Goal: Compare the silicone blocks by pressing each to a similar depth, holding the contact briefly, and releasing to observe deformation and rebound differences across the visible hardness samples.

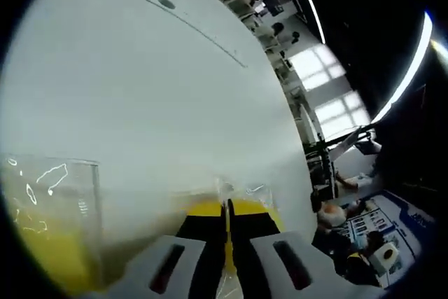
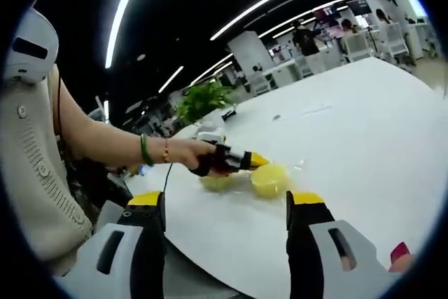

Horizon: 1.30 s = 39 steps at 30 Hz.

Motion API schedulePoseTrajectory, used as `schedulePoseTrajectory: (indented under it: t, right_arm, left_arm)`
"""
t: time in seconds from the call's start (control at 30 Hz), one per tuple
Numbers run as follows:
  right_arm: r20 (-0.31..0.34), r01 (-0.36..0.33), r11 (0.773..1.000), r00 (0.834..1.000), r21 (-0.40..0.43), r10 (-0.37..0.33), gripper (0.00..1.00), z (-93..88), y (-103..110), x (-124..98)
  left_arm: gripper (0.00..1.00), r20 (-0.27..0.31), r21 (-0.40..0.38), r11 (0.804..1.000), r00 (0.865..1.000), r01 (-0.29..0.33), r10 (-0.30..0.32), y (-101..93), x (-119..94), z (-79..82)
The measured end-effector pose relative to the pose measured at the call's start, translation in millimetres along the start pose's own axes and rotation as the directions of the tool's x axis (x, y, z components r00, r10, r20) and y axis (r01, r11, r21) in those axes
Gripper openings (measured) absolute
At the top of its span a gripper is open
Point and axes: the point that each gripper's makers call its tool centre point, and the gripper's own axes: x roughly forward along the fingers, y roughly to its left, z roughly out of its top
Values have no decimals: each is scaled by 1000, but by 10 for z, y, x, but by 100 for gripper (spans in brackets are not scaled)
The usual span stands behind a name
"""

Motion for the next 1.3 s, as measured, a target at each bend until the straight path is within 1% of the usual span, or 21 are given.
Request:
schedulePoseTrajectory:
  t: [0.13,0.17,0.33,0.43,0.53,0.63,0.7,0.73,0.8,0.87,0.93,0.97,1.0,1.07,1.1,1.13,1.17,1.2,1.23,1.27,1.3]
  right_arm:
    - [3,-2,1000,1000,-6,2,64,25,12,9]
    - [3,-3,1000,1000,-8,3,64,26,12,9]
    - [-6,-1,1000,1000,-17,1,64,17,19,2]
    - [-3,0,1000,1000,-19,0,64,23,20,-5]
    - [-14,-5,1000,1000,-22,5,64,15,28,2]
    - [-24,-14,999,1000,-41,13,64,29,59,22]
    - [-19,-20,999,1000,-46,19,64,54,85,36]
    - [-18,-22,999,1000,-50,21,64,65,100,43]
    - [-15,-32,998,999,-58,31,64,85,147,55]
    - [-12,-40,997,999,-63,40,64,91,179,63]
    - [-19,-47,996,999,-69,46,64,79,205,67]
    - [-23,-51,996,998,-75,50,64,75,224,67]
    - [-24,-55,995,998,-78,53,64,78,238,65]
    - [-23,-62,995,998,-84,60,64,92,275,56]
    - [-22,-64,994,998,-88,62,64,99,289,50]
    - [-22,-65,994,998,-92,64,64,106,301,45]
    - [-21,-68,993,998,-96,66,64,113,318,36]
    - [-20,-70,992,997,-101,69,63,119,336,29]
    - [-21,-71,992,997,-105,69,63,120,347,25]
    - [-20,-73,991,997,-109,71,63,123,365,19]
    - [-20,-75,991,997,-110,73,63,124,379,16]
  left_arm:
    - [0,3,11,1000,1000,5,-5,5,17,-7]
    - [0,0,37,999,1000,10,-10,-12,26,-7]
    - [0,-13,137,991,1000,-8,10,-62,33,-3]
    - [0,-14,139,990,1000,16,-15,-141,7,9]
    - [0,-11,212,976,999,52,-51,-265,-48,32]
    - [0,-16,246,966,997,77,-76,-403,-126,40]
    - [0,-11,281,957,997,72,-72,-434,-173,51]
    - [0,-16,327,942,998,70,-68,-453,-216,54]
    - [0,-16,344,935,996,85,-85,-526,-272,44]
    - [0,-16,384,919,996,87,-88,-583,-340,31]
    - [0,-22,394,914,995,97,-96,-649,-407,3]
    - [0,-23,427,899,995,95,-94,-681,-443,-11]
    - [0,-24,437,894,995,95,-94,-700,-474,-28]
    - [0,-25,517,851,996,87,-86,-739,-540,-48]
    - [0,-22,515,853,996,83,-83,-762,-564,-63]
    - [0,-24,557,826,996,85,-86,-800,-606,-81]
    - [0,-16,550,832,996,79,-84,-824,-627,-95]
    - [0,-16,582,809,996,79,-86,-859,-664,-113]
    - [0,-9,606,793,997,67,-77,-871,-689,-116]
    - [0,-16,633,771,996,74,-82,-918,-720,-155]
    - [0,-12,644,762,997,69,-79,-941,-745,-166]
